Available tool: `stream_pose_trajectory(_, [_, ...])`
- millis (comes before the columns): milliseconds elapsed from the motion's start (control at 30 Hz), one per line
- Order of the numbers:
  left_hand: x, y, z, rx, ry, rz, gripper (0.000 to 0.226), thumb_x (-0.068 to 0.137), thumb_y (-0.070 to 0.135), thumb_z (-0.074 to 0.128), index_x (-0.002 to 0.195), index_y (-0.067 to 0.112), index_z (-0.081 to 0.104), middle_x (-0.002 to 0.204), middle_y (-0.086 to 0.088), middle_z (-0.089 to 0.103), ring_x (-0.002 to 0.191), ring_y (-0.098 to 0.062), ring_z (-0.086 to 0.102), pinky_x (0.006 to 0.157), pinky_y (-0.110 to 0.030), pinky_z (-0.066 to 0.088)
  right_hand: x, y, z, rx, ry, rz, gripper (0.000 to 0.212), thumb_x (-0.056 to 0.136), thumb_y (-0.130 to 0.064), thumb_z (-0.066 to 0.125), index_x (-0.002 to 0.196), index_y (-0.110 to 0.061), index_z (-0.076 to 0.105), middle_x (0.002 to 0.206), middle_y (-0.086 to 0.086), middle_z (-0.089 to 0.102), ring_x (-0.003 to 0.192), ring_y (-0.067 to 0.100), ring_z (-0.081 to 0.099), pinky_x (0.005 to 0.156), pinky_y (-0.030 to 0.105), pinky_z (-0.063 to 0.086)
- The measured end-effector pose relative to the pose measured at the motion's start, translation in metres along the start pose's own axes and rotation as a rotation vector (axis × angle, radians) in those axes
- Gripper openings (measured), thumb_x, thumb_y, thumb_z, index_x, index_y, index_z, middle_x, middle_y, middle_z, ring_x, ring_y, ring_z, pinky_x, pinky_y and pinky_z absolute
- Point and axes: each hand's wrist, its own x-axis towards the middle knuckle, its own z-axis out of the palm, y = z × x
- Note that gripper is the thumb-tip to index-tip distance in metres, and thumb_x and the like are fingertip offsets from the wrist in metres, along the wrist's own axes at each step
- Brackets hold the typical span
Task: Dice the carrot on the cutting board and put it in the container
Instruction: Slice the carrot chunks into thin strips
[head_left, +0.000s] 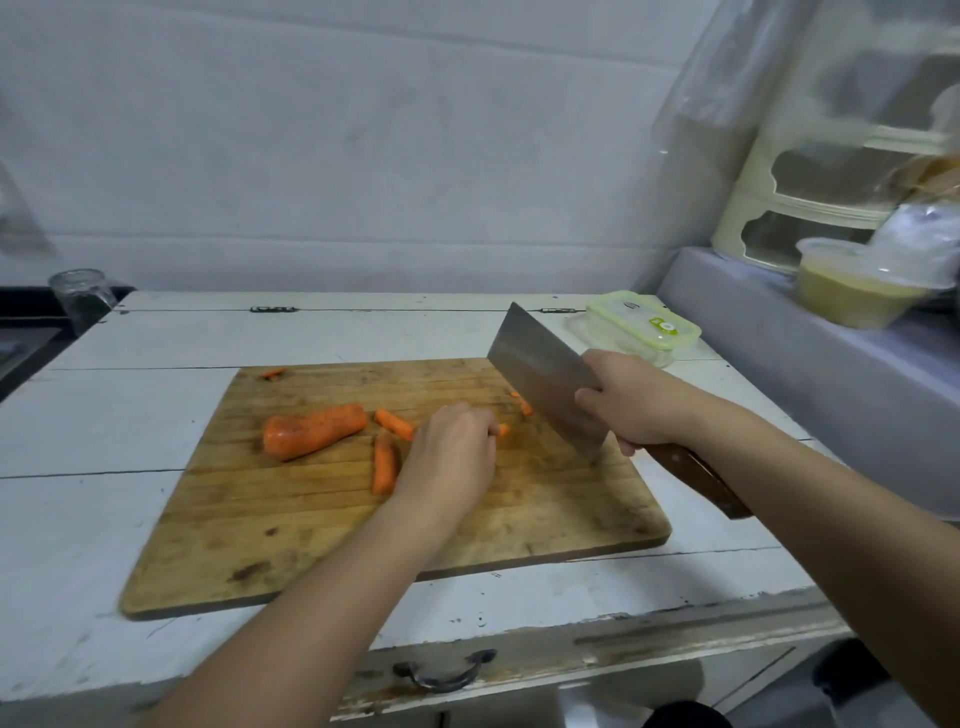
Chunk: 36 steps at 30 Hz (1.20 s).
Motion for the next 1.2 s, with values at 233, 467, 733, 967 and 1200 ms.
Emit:
stream_pose_trajectory(233, [0.0,-0.003,0.006,0.002,0.007,0.036,0.019,0.101,0.02,0.057,0.109,0.018,0.074,0.11,0.0,0.067,0.109,-0.02,0.057,0.093,-0.032,0.048,-0.003,0.001,-0.027,0.183,0.087,0.046,0.007,0.098,-0.016,0.044,0.094,-0.016,0.05,0.046,0.01,0.058,0.036,0.02,0.051,0.045,0.026,0.041])
stream_pose_trajectory(467, [-0.002,-0.003,0.004,0.012,0.018,0.036,0.019,0.101,0.019,0.056,0.104,0.017,0.074,0.105,-0.001,0.067,0.106,-0.021,0.057,0.091,-0.035,0.049,-0.007,-0.009,-0.012,0.059,0.022,0.023,0.015,0.102,-0.017,0.043,0.087,-0.019,0.043,0.047,0.004,0.056,0.034,0.017,0.055,0.046,0.027,0.041])
stream_pose_trajectory(733, [-0.002,0.002,-0.001,-0.007,0.024,-0.004,0.017,0.102,0.021,0.058,0.108,0.018,0.073,0.106,0.001,0.066,0.104,-0.017,0.057,0.091,-0.032,0.051,-0.017,-0.03,0.008,-0.176,-0.044,-0.015,0.007,0.104,-0.024,0.041,0.11,-0.021,0.044,0.094,0.006,0.06,0.048,0.017,0.067,0.054,0.035,0.056])
stream_pose_trajectory(967, [0.002,-0.002,0.001,0.007,-0.015,0.0,0.015,0.1,0.014,0.058,0.098,0.017,0.072,0.096,0.002,0.06,0.097,-0.019,0.055,0.083,-0.03,0.046,-0.012,-0.041,0.018,-0.252,-0.063,0.009,0.019,0.099,-0.008,0.049,0.111,-0.02,0.042,0.089,0.003,0.055,0.059,0.019,0.063,0.047,0.031,0.049])
stream_pose_trajectory(1200, [-0.002,-0.012,0.003,0.001,-0.071,0.037,0.026,0.1,0.011,0.055,0.112,0.019,0.077,0.109,-0.001,0.066,0.107,-0.022,0.054,0.093,-0.034,0.047,0.017,-0.038,0.015,-0.152,-0.032,0.011,0.008,0.099,-0.011,0.044,0.105,-0.014,0.048,0.087,0.013,0.066,0.048,0.025,0.069,0.06,0.04,0.061])
